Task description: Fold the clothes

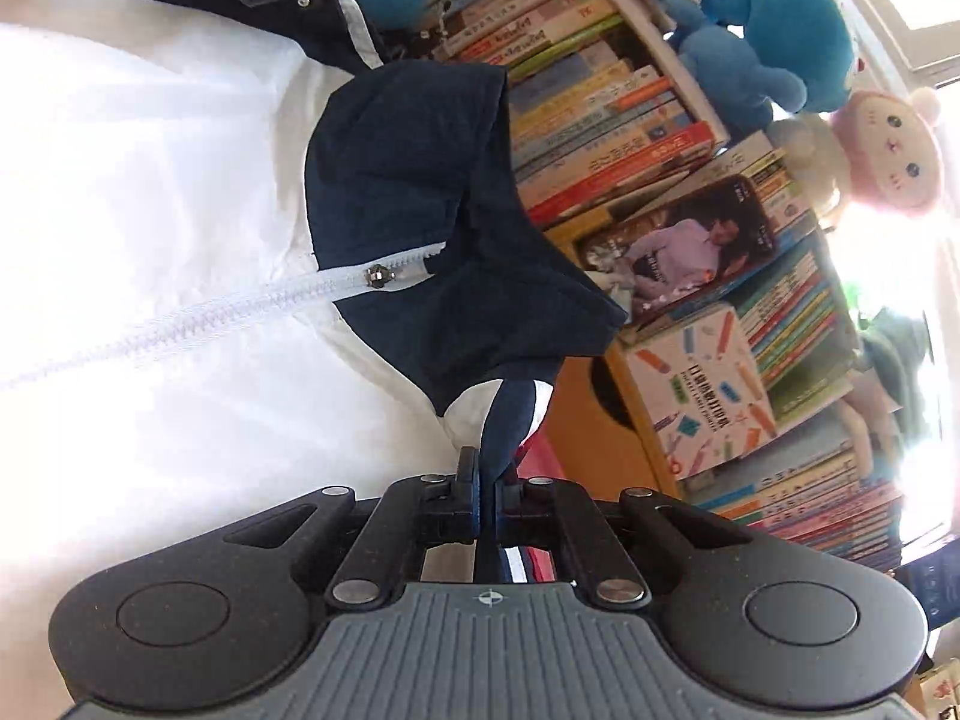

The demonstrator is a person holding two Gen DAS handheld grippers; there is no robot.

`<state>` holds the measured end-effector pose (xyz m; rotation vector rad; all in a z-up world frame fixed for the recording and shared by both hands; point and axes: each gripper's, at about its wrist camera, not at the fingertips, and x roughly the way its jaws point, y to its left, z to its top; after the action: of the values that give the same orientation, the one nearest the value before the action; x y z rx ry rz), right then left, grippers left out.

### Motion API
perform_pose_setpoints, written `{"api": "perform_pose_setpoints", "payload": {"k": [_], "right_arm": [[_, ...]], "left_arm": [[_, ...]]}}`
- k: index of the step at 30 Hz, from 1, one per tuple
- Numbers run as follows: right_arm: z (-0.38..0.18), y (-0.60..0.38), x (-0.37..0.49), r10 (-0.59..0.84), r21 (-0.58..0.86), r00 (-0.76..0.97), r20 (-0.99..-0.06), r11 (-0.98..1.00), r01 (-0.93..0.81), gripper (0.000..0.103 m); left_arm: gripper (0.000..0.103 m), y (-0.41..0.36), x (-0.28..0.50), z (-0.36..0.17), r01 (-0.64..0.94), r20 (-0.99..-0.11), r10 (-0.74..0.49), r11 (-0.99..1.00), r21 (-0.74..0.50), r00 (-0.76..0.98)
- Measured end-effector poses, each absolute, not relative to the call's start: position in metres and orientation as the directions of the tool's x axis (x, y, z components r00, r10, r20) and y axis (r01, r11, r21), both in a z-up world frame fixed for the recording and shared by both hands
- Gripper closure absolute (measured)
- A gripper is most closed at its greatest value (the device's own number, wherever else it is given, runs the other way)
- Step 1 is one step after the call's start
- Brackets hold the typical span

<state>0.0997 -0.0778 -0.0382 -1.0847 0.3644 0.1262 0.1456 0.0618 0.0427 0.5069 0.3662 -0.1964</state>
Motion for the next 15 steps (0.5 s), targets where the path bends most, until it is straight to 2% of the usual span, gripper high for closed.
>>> {"api": "perform_pose_setpoints", "payload": {"k": [3,7,8,11,14,15], "right_arm": [[-0.030,-0.080,0.122,-0.104,-0.850,0.949,-0.299,0.480,-0.215,0.098],[-0.043,-0.082,0.162,-0.179,-0.869,0.952,-0.247,0.476,-0.136,0.101],[-0.046,-0.083,0.171,-0.188,-0.855,0.943,-0.276,0.497,-0.151,0.101],[-0.036,-0.102,0.179,-0.078,-0.689,0.882,-0.464,0.658,-0.304,0.100],[-0.020,-0.125,0.181,0.107,-0.434,0.781,-0.615,0.782,-0.448,0.093],[-0.010,-0.138,0.178,0.191,-0.319,0.739,-0.646,0.812,-0.488,0.085]], "left_arm": [[0.098,0.063,0.162,0.043,0.238,-0.363,-0.067,0.860,0.451,0.929],[0.099,0.063,0.187,0.016,0.201,-0.400,0.007,0.856,0.476,0.916],[0.101,0.064,0.192,0.009,0.197,-0.417,0.022,0.859,0.473,0.909],[0.100,0.077,0.202,-0.005,0.215,-0.499,0.014,0.892,0.398,0.867],[0.097,0.104,0.197,0.010,0.298,-0.550,-0.141,0.932,0.208,0.823],[0.094,0.116,0.194,0.018,0.334,-0.550,-0.219,0.935,0.118,0.806]]}}
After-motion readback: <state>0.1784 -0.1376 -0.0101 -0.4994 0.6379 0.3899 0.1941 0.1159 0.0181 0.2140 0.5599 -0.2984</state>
